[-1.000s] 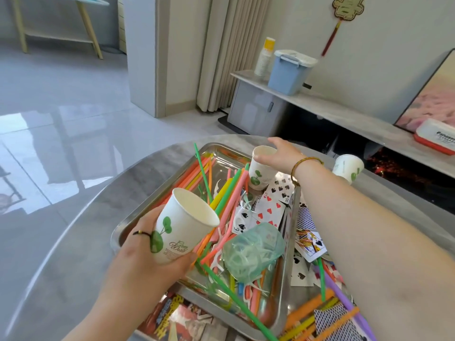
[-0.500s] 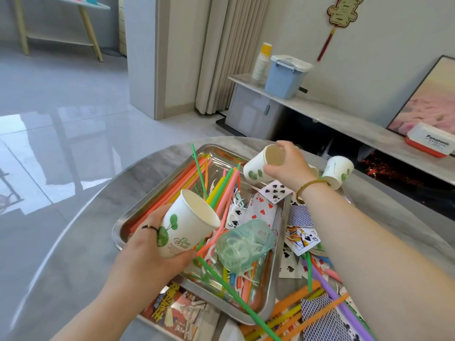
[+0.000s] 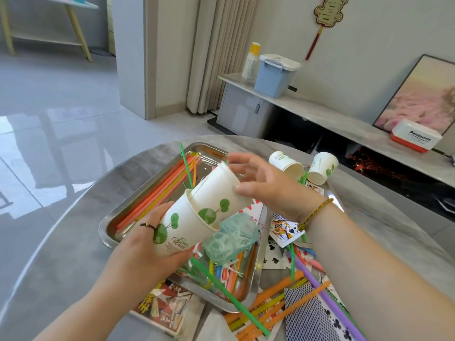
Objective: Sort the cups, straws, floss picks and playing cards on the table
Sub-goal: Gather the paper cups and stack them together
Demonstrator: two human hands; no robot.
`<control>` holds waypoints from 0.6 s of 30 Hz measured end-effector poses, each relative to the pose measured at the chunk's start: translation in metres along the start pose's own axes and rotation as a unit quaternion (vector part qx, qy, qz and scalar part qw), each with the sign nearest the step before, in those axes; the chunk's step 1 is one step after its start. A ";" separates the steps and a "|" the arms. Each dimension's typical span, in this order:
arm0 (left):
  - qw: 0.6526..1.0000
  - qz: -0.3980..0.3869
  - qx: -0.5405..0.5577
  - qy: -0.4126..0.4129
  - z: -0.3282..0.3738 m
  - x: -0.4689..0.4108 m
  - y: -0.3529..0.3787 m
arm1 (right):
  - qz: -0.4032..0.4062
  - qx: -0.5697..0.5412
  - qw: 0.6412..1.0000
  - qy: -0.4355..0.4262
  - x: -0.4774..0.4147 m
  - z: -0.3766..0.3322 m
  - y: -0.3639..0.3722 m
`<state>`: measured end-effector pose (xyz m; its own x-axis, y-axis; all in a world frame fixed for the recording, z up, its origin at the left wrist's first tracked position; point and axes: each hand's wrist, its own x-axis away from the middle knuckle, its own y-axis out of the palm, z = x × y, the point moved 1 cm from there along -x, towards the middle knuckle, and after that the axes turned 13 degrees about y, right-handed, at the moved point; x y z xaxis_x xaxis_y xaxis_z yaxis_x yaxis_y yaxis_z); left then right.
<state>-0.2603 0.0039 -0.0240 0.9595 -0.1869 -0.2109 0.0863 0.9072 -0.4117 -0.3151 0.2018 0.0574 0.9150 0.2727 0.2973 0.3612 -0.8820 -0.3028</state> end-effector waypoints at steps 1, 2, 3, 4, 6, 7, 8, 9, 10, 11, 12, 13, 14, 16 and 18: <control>1.000 0.002 0.003 -0.001 0.000 0.000 0.000 | -0.007 0.023 1.000 0.009 -0.001 0.001 0.006; 1.000 0.002 0.008 -0.002 0.001 0.000 0.000 | -0.017 0.046 0.999 0.019 -0.002 0.002 0.011; 1.000 -0.002 0.010 -0.003 0.001 0.001 0.001 | -0.033 0.068 0.997 0.028 -0.002 0.004 0.017; 1.000 -0.010 0.011 -0.003 0.001 0.001 0.002 | -0.050 0.093 0.994 0.033 -0.001 0.005 0.021; 1.000 -0.019 0.006 -0.003 0.001 0.002 0.003 | -0.066 0.132 0.989 0.026 0.002 0.005 0.027; 1.000 -0.019 0.000 -0.004 0.000 0.002 0.003 | -0.064 0.139 0.988 0.026 0.003 0.005 0.028; 1.000 -0.020 -0.003 -0.005 0.000 0.003 0.003 | -0.064 0.142 0.987 0.030 0.004 0.005 0.029; 1.000 -0.025 -0.006 -0.008 0.002 0.003 0.004 | -0.064 0.143 0.987 0.037 0.006 0.006 0.028; 0.999 -0.033 -0.009 -0.008 0.004 0.004 0.005 | -0.064 0.150 0.986 0.043 0.008 0.007 0.028; 0.999 -0.042 -0.015 -0.007 0.004 0.004 0.006 | -0.063 0.162 0.984 0.046 0.010 0.009 0.028; 0.999 -0.046 -0.021 -0.004 0.004 0.004 0.007 | -0.061 0.163 0.984 0.049 0.012 0.012 0.028; 0.999 -0.043 -0.027 -0.001 0.004 0.005 0.006 | -0.045 0.152 0.986 0.052 0.013 0.014 0.026; 0.999 -0.033 -0.030 0.003 0.003 0.004 0.004 | -0.013 0.132 0.990 0.058 0.012 0.017 0.021; 0.999 -0.025 -0.034 -0.008 -0.003 0.002 0.001 | 0.121 0.132 0.982 0.059 0.004 0.028 -0.001; 0.999 -0.007 -0.039 -0.012 -0.004 0.001 -0.002 | 0.285 0.183 0.938 0.072 -0.006 0.046 -0.035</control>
<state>-0.2608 0.0006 -0.0270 0.9646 -0.1890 -0.1839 0.0791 0.8728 -0.4817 -0.3251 0.2490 0.0251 0.9542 -0.2810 0.1031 -0.1182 -0.6703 -0.7326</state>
